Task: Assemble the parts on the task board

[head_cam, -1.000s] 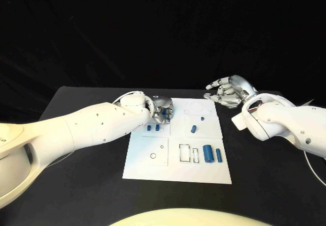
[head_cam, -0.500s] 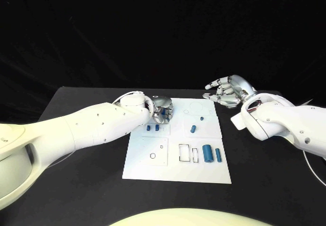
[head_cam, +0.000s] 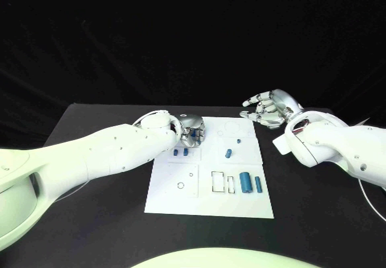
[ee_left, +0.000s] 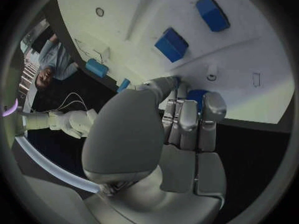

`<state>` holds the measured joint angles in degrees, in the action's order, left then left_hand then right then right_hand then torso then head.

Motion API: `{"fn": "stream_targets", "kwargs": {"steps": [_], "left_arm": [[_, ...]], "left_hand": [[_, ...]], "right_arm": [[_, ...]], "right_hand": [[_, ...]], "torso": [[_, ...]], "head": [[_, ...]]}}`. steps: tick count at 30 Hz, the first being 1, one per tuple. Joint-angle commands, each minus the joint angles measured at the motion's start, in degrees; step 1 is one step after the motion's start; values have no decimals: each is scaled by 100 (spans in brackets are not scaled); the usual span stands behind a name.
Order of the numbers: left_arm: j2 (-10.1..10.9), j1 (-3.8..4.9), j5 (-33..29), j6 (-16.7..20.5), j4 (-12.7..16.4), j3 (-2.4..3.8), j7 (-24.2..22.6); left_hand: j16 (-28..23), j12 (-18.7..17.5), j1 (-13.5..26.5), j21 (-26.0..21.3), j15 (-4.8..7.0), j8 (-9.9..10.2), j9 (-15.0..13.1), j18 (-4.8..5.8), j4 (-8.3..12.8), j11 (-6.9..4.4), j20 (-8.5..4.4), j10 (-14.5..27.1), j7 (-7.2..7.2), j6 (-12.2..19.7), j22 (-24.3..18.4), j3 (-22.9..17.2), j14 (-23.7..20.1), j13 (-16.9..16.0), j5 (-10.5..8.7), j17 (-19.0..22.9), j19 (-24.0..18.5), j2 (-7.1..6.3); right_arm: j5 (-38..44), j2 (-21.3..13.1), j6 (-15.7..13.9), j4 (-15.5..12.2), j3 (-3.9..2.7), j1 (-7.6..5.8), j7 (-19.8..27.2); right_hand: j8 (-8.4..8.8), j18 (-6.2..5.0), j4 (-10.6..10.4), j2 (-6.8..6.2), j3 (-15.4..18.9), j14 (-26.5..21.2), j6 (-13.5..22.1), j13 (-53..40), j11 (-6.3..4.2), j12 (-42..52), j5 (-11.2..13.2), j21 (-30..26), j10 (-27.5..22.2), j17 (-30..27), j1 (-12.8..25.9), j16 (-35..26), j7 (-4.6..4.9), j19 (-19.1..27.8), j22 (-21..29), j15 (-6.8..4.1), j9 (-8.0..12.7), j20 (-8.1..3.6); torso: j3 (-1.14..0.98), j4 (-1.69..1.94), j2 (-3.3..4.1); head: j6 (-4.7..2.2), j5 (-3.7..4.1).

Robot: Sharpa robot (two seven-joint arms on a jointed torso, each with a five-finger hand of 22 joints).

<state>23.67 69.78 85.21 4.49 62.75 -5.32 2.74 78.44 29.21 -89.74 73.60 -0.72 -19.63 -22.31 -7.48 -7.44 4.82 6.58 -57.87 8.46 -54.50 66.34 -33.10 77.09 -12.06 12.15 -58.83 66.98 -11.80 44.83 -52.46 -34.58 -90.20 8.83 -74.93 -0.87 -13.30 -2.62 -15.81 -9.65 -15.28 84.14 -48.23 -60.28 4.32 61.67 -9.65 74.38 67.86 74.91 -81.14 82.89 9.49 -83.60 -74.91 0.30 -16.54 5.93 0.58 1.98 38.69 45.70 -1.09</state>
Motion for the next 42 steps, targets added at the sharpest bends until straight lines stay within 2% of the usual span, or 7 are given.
{"fn": "stream_targets", "kwargs": {"steps": [1, 5, 13, 18, 24, 33, 42], "left_arm": [[36, -7, -159, 268, 89, 4, -139], [182, -7, -274, 326, 275, 52, -147], [683, 28, -603, 169, 761, 305, -40], [957, 56, -746, 33, 901, 368, 19], [1102, 56, -806, -73, 897, 376, 47], [1075, 14, -827, -208, 796, 331, 57], [1023, -25, -794, -275, 652, 276, 48]], "left_hand": [[38, -35, 86, 43, -7, 28, -1, 105, 36, -11, 13, -40, 4, -50, 31, 10, 53, -13, -17, -19, 46, 20], [49, -42, 108, 64, -7, 30, -2, 112, 41, -13, 16, -52, 2, -64, 60, 9, 67, -14, -19, -37, 69, 18], [54, -67, 166, 71, -7, 44, -3, 113, 45, -13, 22, -66, 2, -82, 67, 11, 76, -11, -21, -26, 69, 4], [51, -83, 182, 73, -8, 58, -1, 112, 59, -12, 23, -68, 1, -78, 71, 10, 75, -9, -17, -12, 67, -14], [49, -107, 227, 69, -11, 72, 0, 110, 61, -10, 27, -73, 1, -83, 66, 14, 74, -5, -16, 3, 55, -35], [46, -111, 231, 60, -11, 76, 0, 107, 64, -10, 28, -73, 0, -82, 54, 12, 70, -4, -17, 13, 42, -37], [40, -125, 240, 54, -13, 86, 2, 104, 69, -9, 29, -67, 0, -76, 46, 9, 63, -1, -19, 30, 32, -43]], "right_arm": [[21, 4, -7, -3, -1, 2, 81], [21, 7, -6, 7, -1, 2, 81], [21, -18, -4, 15, -1, 2, 72], [21, -35, -1, 11, -1, 2, 68], [21, -45, 7, 9, -1, 2, 65], [21, -34, 14, 11, -1, 3, 69], [21, -30, 10, 10, -1, 3, 71]], "right_hand": [[-34, -91, 2, -50, -47, 221, 35, 9, 0, -11, -36, -19, 12, 90, 17, -27, -7, 11, -557, -46, 7, -23], [-34, -91, 2, -50, -47, 221, 35, 9, 0, -11, -36, -19, 12, 90, 17, -27, -7, 11, -557, -46, 7, -23], [-38, -94, -1, -51, -50, 218, 35, 28, -1, -25, -36, -35, 6, 74, 25, -37, -7, 14, -548, -47, 7, -24], [-38, -94, -1, -51, -50, 218, 35, 28, -1, -25, -36, -35, 6, 74, 25, -37, -7, 14, -548, -47, 7, -24], [-38, -94, -1, -51, -50, 218, 35, 28, -1, -25, -36, -35, 6, 74, 25, -37, -7, 14, -548, -47, 7, -24], [-38, -94, -1, -51, -50, 218, 35, 28, -1, -25, -36, -35, 6, 74, 25, -37, -7, 14, -548, -47, 7, -24], [-41, -96, 0, -56, -55, 216, 38, 46, -2, -40, -36, -48, -2, 63, 27, -45, -8, 17, -540, -48, 8, -25]], "torso": [[3, 4, -6], [4, 3, -10], [-6, 21, -19], [-3, 26, -22], [12, 34, -19], [6, 16, -8], [-3, 16, -12]], "head": [[-16, -3], [-37, -10], [-47, 2], [-50, 2], [-29, 7], [-29, -27], [-8, 8]]}}
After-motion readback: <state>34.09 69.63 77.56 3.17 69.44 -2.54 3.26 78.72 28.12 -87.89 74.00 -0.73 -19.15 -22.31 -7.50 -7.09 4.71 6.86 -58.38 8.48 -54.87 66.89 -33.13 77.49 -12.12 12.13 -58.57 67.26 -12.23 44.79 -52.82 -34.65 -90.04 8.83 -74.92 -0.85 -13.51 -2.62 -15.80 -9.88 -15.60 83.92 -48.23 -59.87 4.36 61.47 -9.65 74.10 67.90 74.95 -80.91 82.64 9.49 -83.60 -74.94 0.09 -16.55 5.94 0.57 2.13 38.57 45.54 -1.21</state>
